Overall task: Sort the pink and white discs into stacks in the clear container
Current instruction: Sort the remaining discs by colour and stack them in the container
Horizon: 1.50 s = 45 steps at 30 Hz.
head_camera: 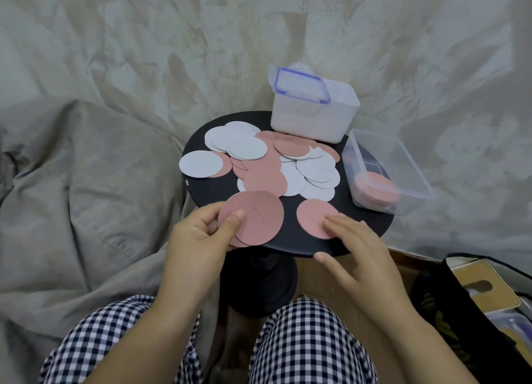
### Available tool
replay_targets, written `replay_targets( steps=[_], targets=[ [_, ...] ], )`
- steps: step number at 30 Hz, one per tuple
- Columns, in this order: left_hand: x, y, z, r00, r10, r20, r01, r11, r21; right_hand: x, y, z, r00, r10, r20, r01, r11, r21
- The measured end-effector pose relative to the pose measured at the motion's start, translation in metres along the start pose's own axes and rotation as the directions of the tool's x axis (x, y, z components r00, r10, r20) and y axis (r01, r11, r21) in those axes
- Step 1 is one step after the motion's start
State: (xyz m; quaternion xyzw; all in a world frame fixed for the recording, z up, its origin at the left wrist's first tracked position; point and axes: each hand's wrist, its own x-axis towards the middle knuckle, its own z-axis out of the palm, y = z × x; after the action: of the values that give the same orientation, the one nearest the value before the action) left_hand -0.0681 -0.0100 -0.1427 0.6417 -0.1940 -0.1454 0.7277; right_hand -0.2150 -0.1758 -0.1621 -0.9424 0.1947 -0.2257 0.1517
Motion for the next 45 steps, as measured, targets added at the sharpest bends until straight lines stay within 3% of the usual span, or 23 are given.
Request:
replay_targets(
  steps=[7, 9, 12, 15, 22, 28, 32, 35, 37, 42, 45],
  targets=[
    [-0.001, -0.002, -0.003, 1.0, -0.01, -0.007, 0.01, 1.0, 0.014, -0.002, -0.007, -0.003, 0.98, -0.093, -0.175, 0.119, 0.982, 0.144],
    [-0.001, -0.002, -0.004, 1.0, -0.008, -0.015, 0.008, 1.0, 0.015, -0.001, -0.013, -0.009, 0.979, -0.004, -0.206, 0.06, 0.962, 0.266],
    [-0.002, -0.002, -0.003, 1.0, -0.001, -0.013, 0.001, 1.0, 0.001, 0.001, -0.024, -0.018, 0.941, 0.283, -0.183, -0.133, 0.811, 0.57],
    [-0.005, -0.001, 0.005, 0.999, -0.022, 0.044, 0.024, 0.999, -0.041, 0.007, -0.032, -0.021, 0.898, 0.423, -0.122, -0.199, 0.638, 0.744],
    [-0.012, 0.001, 0.029, 0.956, -0.057, 0.288, 0.092, 0.99, -0.11, 0.017, -0.044, -0.006, 0.887, 0.46, -0.021, -0.217, 0.458, 0.862],
    [-0.005, 0.003, 0.038, 0.952, 0.068, 0.299, -0.067, 0.998, -0.015, 0.021, -0.046, -0.001, 0.905, 0.424, 0.035, -0.209, 0.371, 0.905],
    [-0.002, 0.001, 0.041, 0.922, 0.239, 0.306, -0.312, 0.924, 0.22, 0.021, -0.046, -0.004, 0.915, 0.401, -0.046, -0.145, 0.433, 0.89],
    [0.0, -0.005, 0.048, 0.902, 0.296, 0.315, -0.394, 0.863, 0.317, 0.019, -0.046, -0.005, 0.909, 0.345, -0.235, -0.07, 0.682, 0.728],
    [0.001, -0.009, 0.05, 0.899, 0.341, 0.276, -0.424, 0.838, 0.344, 0.018, -0.043, -0.004, 0.906, 0.282, -0.317, -0.033, 0.791, 0.611],
    [0.004, -0.016, 0.051, 0.905, 0.358, 0.23, -0.421, 0.833, 0.36, 0.02, -0.032, 0.009, 0.919, 0.226, -0.322, -0.036, 0.864, 0.503],
    [0.002, -0.017, 0.052, 0.857, 0.447, 0.256, -0.515, 0.751, 0.414, 0.02, -0.028, 0.015, 0.928, 0.165, -0.335, -0.009, 0.907, 0.421]
  ],
)
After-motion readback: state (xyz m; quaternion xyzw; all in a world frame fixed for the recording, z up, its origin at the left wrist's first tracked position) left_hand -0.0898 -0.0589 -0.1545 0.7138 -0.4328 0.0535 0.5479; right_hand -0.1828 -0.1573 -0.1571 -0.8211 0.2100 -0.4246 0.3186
